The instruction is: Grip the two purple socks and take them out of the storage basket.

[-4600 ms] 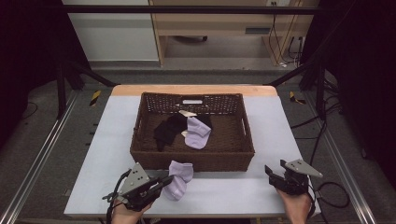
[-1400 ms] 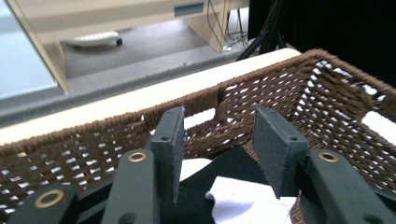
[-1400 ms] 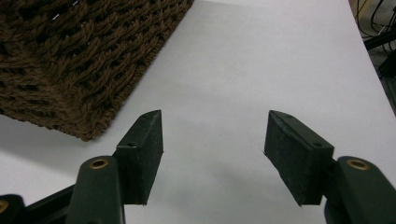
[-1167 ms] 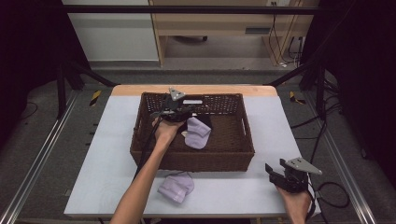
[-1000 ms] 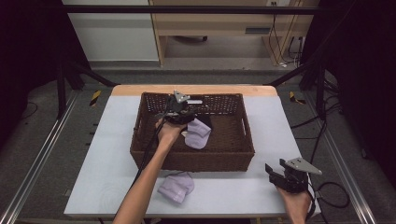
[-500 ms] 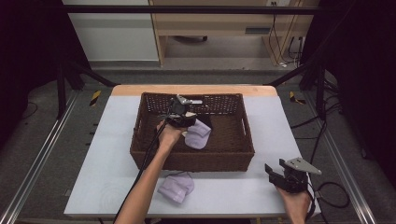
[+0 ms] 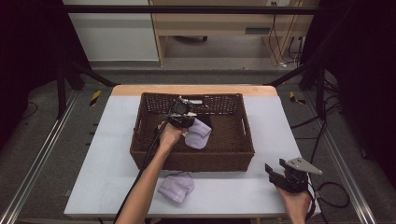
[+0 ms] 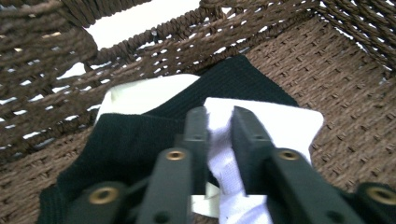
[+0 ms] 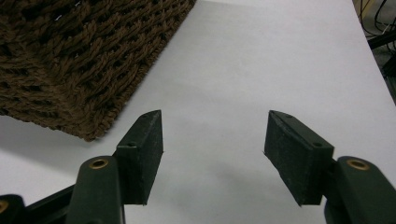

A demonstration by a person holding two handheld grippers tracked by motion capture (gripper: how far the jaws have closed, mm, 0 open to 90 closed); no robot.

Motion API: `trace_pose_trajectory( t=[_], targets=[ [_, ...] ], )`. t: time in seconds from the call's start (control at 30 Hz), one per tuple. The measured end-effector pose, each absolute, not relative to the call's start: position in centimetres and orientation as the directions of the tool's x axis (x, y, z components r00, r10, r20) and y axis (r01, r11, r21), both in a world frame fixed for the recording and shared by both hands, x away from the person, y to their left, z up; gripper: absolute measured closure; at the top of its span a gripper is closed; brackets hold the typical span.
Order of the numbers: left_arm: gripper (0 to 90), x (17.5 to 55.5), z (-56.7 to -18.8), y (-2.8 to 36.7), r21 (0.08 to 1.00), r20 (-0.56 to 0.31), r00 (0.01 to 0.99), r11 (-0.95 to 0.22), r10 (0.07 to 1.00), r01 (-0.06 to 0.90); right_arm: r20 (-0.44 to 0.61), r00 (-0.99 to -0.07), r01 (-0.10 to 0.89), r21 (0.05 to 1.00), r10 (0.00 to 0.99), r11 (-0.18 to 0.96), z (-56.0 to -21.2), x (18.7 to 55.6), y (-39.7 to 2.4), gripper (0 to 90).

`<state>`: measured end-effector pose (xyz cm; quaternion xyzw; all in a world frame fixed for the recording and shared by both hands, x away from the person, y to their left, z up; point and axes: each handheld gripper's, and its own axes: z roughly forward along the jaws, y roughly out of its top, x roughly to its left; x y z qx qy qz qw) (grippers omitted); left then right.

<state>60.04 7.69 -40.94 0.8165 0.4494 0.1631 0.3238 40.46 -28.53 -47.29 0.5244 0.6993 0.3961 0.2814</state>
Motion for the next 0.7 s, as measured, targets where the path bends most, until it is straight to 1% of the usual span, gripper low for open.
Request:
trace_pose_trajectory(
  t=[0.07,0.23,0.3,0.33,0.37,0.47,0.7],
  targets=[
    [84.9,60.0,-40.9,7.8,0.676,-0.038,0.544,-0.379,0.838,0.632,0.018,-0.293,0.508,0.85,0.956,0.14,-47.3,40.5,-28.6,37.4],
    [86.2,59.7,-40.5,7.9,0.695,-0.051,0.556,-0.37,0.83,0.616,0.018,-0.292,0.508,0.85,0.956,0.139,-47.3,40.5,-28.6,37.6],
    [86.4,59.4,-40.1,8.0,0.717,-0.039,0.565,-0.371,0.824,0.59,0.018,-0.292,0.506,0.851,0.956,0.139,-47.3,40.4,-28.6,37.6],
    [86.4,59.1,-39.5,8.1,0.748,-0.042,0.567,-0.35,0.823,0.564,0.021,-0.288,0.508,0.851,0.957,0.134,-47.3,40.4,-28.6,37.6],
    [86.4,59.1,-39.5,8.1,0.748,-0.042,0.567,-0.35,0.823,0.564,0.021,-0.288,0.508,0.851,0.957,0.134,-47.3,40.4,-28.6,37.6],
    [86.4,58.4,-38.5,8.4,0.784,-0.025,0.579,-0.343,0.815,0.517,0.019,-0.289,0.508,0.85,0.957,0.136,-47.3,40.5,-28.6,37.6],
    [86.4,56.0,-34.8,10.0,0.883,-0.052,0.601,-0.244,0.798,0.402,0.018,-0.287,0.506,0.852,0.958,0.136,-47.2,40.5,-28.6,37.6]
  ],
)
